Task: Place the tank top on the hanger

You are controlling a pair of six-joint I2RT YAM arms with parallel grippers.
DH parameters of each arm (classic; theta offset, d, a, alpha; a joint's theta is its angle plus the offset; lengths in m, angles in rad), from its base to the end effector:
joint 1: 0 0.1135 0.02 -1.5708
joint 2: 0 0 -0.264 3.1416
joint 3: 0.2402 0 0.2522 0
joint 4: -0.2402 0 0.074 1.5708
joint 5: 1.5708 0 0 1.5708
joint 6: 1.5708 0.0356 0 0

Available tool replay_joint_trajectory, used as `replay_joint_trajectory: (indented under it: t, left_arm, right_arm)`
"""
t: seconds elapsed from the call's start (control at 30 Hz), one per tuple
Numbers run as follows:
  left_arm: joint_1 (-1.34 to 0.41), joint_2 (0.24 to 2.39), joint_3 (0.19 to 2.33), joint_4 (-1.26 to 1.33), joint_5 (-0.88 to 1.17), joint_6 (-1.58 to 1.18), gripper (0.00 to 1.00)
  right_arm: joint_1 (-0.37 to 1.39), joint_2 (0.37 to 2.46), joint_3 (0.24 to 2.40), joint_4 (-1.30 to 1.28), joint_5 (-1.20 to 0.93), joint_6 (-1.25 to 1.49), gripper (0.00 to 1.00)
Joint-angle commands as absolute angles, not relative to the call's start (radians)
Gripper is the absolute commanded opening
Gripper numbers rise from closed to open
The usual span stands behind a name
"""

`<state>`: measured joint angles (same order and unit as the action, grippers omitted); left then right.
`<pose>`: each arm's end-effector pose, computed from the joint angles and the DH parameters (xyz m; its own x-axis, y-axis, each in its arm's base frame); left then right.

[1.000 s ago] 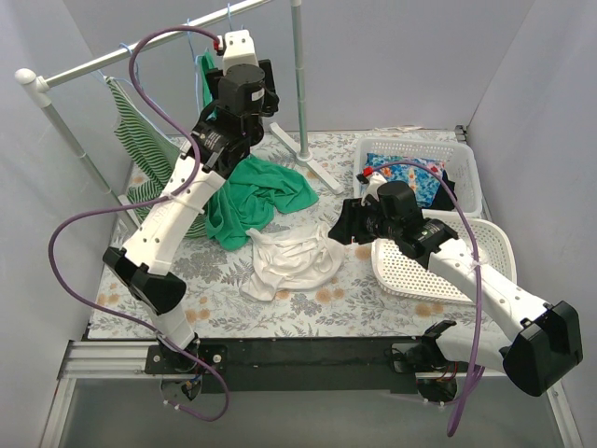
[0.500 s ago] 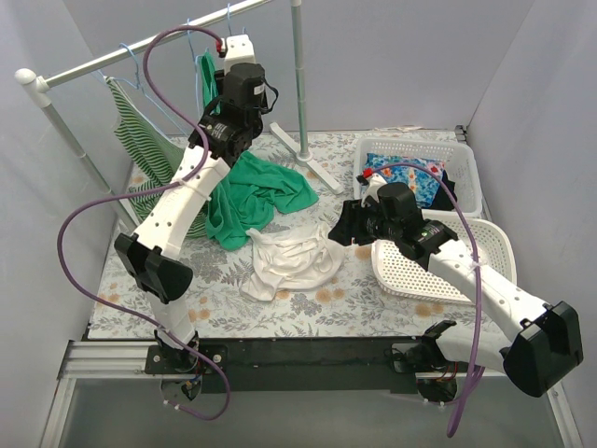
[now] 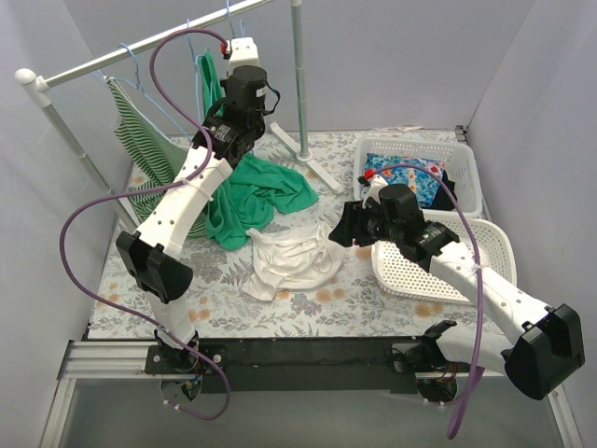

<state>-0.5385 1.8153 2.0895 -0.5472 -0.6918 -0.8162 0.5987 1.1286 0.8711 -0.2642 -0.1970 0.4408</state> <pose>0.3560 -0.1862 0.4664 -0.0621 -0.6165 -0.7849 -0.2593 0.7694 -0.5837 0.2056 0.1487 0.2935 -0.6679 0.0508 -0.7425 -0.4510 0.7660 0.4581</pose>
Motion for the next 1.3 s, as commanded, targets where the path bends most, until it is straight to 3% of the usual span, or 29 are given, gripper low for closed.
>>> replay_joint_trajectory:
  t: [0.0,0.27,0.7,0.93,1.27]
  left_arm:
    - [-0.535,1.726,2.105,-0.466,-0.686,-0.762,0.00]
    - [-0.537,1.642,2.051,-0.437,-0.579,-0.752,0.00]
    - [-0.537,1.287,1.645,-0.407,-0.261,-0.822,0.00]
    - [-0.537,1.062,1.430,-0.413,0.038,-0.810,0.00]
    - [-0.538,0.741,1.068,-0.563,0.274,-0.848,0.00]
  right_arm:
    - [0.604,1.106,0.885,-0.241,-0.199,0.433,0.62]
    - [0.604,1.114,0.887,-0.241,-0.196,0.433,0.62]
    - [0.604,1.112,0.887,-0.259,-0.163,0.419,0.62]
    - [0.624,1.108,0.841,-0.276,-0.161,0.407,0.62]
    - [0.724,1.206,0.743,-0.229,-0.051,0.422,0.49]
